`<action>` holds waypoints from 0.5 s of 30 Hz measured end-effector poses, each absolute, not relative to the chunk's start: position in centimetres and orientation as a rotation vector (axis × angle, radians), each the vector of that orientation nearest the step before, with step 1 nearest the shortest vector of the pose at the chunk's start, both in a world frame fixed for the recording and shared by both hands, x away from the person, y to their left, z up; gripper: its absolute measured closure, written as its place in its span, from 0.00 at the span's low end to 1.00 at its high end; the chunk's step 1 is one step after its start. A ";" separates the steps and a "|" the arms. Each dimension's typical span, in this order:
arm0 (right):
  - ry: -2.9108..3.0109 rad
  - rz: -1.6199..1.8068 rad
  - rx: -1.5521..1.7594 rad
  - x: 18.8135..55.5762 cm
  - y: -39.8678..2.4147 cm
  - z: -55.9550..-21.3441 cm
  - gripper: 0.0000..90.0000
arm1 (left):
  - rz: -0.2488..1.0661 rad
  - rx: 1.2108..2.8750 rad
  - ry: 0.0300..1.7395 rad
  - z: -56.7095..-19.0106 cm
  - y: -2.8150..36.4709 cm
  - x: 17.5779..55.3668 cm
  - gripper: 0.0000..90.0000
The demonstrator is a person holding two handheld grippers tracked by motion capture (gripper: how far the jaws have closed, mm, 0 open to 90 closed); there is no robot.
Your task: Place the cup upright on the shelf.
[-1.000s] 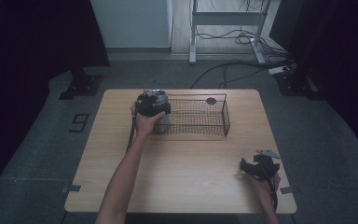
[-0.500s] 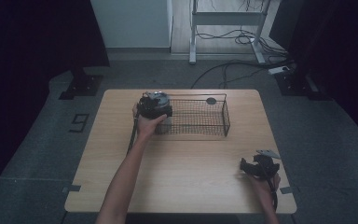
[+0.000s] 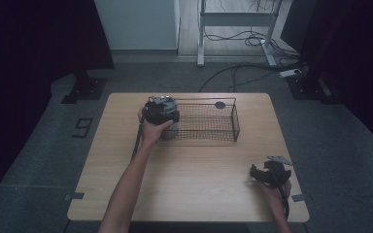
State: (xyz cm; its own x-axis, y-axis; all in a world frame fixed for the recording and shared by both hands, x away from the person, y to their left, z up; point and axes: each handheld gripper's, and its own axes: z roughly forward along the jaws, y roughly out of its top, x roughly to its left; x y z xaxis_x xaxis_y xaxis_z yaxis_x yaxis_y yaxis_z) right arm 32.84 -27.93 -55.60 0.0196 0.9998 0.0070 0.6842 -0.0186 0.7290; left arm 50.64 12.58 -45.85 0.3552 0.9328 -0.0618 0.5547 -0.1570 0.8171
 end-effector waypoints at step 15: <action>1.719 0.751 1.759 32.8 -27.9 -55.6 0.07 | 0.610 1.780 1.262 -43.7 13.3 49.2 0.00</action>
State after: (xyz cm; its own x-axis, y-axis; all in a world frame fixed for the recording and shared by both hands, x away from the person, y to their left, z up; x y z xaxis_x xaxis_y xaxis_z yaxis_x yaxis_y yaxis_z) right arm 32.84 -27.93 -55.60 0.0196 0.9998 0.0071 0.6844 -0.0186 0.7289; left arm 49.24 13.32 -43.67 0.3722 0.9246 -0.0812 0.5113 -0.1312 0.8493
